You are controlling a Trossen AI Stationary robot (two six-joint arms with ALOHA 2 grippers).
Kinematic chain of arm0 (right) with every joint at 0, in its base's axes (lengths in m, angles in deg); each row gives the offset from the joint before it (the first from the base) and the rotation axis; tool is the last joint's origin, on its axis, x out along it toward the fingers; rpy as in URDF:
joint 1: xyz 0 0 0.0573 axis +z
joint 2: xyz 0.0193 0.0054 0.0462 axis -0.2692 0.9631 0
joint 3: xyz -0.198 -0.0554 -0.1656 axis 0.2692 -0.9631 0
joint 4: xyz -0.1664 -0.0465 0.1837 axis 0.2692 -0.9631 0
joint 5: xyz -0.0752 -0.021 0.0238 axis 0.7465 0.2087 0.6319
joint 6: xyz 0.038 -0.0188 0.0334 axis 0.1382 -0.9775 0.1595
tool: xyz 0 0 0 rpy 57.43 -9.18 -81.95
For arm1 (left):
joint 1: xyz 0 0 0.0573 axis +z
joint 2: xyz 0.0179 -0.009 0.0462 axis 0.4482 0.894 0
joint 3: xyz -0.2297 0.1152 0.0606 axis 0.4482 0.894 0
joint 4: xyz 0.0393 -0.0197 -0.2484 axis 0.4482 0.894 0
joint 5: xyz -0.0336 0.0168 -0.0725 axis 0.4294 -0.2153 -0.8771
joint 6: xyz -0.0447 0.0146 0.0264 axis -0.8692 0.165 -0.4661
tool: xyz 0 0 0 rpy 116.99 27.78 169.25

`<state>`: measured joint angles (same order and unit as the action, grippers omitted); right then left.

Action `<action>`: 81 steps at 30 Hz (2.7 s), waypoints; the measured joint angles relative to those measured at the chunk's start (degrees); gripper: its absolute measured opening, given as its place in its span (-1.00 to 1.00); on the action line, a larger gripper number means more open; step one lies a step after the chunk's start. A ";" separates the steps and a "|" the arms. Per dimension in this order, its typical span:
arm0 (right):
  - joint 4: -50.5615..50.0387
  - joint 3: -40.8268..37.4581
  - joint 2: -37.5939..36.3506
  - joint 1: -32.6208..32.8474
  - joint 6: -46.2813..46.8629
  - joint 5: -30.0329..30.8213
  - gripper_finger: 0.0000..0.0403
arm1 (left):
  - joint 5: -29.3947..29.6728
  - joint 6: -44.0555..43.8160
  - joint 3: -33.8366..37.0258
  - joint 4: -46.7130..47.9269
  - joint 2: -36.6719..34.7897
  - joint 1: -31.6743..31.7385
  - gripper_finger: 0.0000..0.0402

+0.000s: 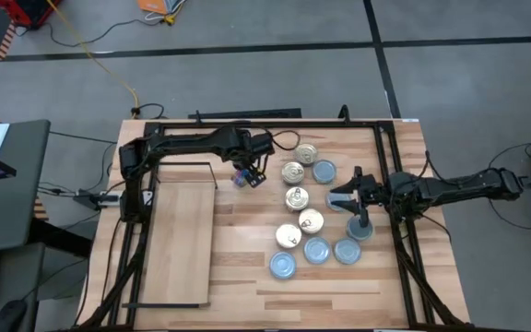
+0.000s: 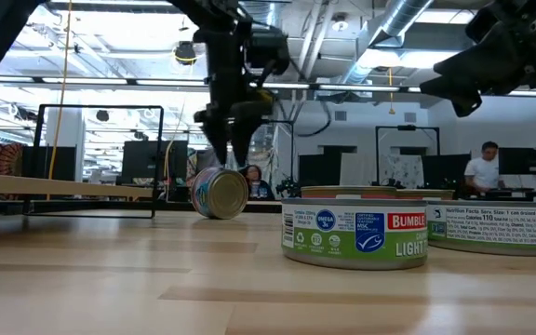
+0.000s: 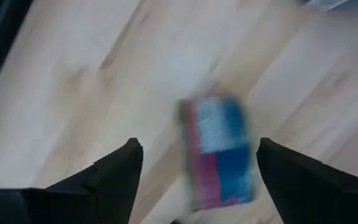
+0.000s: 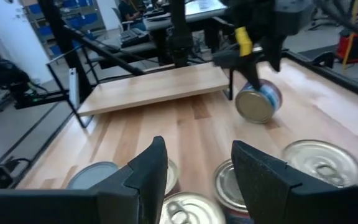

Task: Stack canned seafood by type on shelf
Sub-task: Put the blue and pink tuna can on the shelf

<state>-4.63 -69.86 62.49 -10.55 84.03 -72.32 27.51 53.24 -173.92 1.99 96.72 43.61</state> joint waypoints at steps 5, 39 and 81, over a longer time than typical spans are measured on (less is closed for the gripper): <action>0.04 0.00 0.08 2.93 1.18 0.00 0.02 | -2.05 -0.13 -0.02 -0.09 -0.11 0.53 0.51; 3.21 -0.02 4.20 6.81 1.38 1.18 0.02 | -14.08 12.81 -1.19 2.66 3.22 -10.83 -0.08; 15.42 -0.02 10.05 5.81 -1.51 1.14 0.02 | 17.55 -29.78 33.49 30.46 -21.81 -45.04 -0.03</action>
<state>10.79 -69.88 72.55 -4.74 82.52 -71.18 45.06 23.46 -140.43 32.45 74.91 -1.43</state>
